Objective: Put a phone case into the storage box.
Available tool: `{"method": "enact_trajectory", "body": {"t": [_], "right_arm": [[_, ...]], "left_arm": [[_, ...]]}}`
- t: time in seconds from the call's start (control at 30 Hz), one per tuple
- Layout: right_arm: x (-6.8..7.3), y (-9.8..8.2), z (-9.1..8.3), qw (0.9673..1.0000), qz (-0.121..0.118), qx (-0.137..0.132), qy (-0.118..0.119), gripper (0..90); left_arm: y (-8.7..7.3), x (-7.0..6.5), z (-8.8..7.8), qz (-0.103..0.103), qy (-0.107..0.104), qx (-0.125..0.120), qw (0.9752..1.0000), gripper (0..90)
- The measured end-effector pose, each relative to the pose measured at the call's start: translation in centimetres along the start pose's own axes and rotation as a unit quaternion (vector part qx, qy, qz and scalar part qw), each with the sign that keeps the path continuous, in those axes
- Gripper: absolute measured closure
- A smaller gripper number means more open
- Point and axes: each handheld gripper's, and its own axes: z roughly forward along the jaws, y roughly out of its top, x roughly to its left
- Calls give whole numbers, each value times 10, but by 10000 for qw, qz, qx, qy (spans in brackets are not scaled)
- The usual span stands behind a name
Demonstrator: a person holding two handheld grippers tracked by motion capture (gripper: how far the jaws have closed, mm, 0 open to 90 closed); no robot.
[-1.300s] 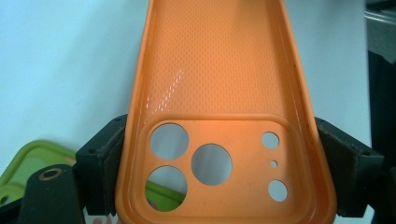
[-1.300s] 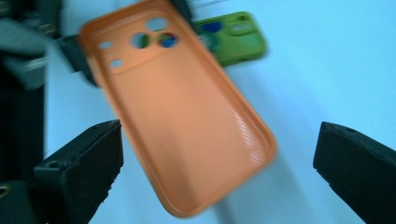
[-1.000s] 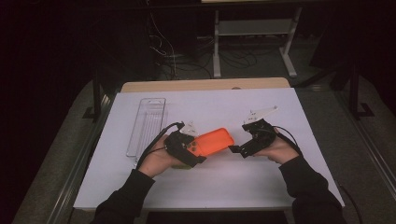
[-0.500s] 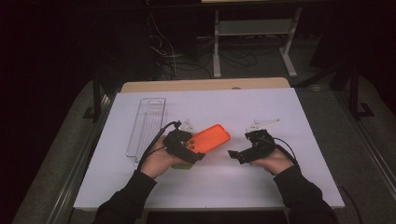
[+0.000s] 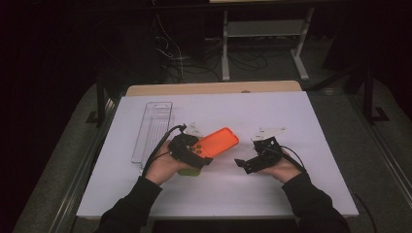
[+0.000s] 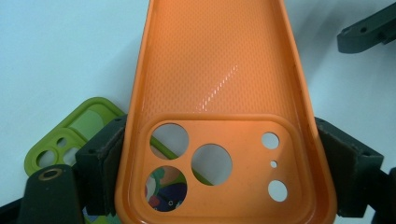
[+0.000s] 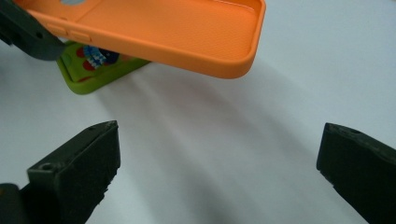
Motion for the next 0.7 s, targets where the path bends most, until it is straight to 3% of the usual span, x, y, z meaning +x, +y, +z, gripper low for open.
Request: {"method": "enact_trajectory", "body": {"t": [0.13,0.27,0.43,0.63,0.7], "right_arm": [[3,0,0,9997,-214,7,-116,0],[7,1,-1,9976,-603,-48,-325,0],[10,2,-1,9957,-784,-73,-489,0],[13,2,-2,9911,-1119,-164,-703,0],[14,1,-2,9869,-1409,-151,-777,0]], "left_arm": [[0,0,0,0,-13,-3,10000,160],[0,0,1,24,-11,-5,10000,160],[0,0,2,3,-34,21,10000,160],[0,0,3,54,-33,72,10000,160],[0,0,3,77,-40,63,9999,160]]}}
